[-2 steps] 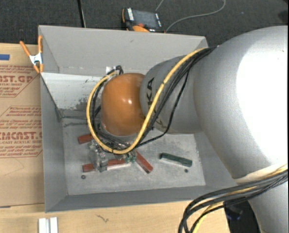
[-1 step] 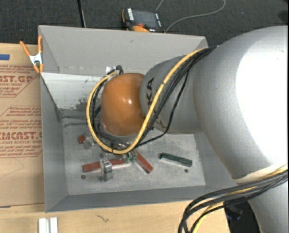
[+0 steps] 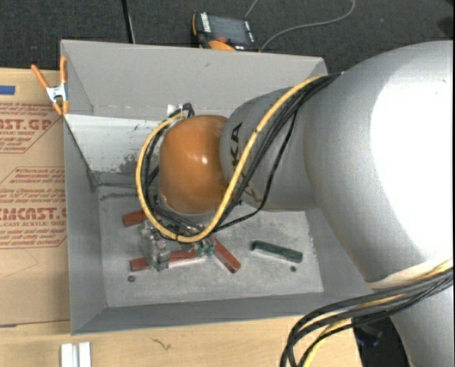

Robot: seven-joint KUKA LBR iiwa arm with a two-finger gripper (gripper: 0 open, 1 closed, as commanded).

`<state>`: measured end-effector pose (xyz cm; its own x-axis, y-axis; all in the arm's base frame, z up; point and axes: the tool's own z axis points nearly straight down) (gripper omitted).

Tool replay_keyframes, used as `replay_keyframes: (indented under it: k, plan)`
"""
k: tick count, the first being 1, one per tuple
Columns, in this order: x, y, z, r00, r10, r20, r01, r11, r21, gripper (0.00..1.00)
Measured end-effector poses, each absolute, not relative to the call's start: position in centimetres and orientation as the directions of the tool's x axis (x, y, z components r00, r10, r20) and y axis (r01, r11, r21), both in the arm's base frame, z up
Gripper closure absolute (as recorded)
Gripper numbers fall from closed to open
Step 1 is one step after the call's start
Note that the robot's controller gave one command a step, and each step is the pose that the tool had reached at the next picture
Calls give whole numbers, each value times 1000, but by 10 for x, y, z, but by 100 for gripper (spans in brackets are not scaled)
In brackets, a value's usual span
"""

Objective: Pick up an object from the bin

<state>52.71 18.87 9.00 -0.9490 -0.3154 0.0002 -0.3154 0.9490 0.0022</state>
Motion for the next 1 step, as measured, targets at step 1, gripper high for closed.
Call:
replay_keyframes:
  k: [1]
  plan:
    - [527, 189, 90, -949, -315, 0, -315, 949, 2, 0]
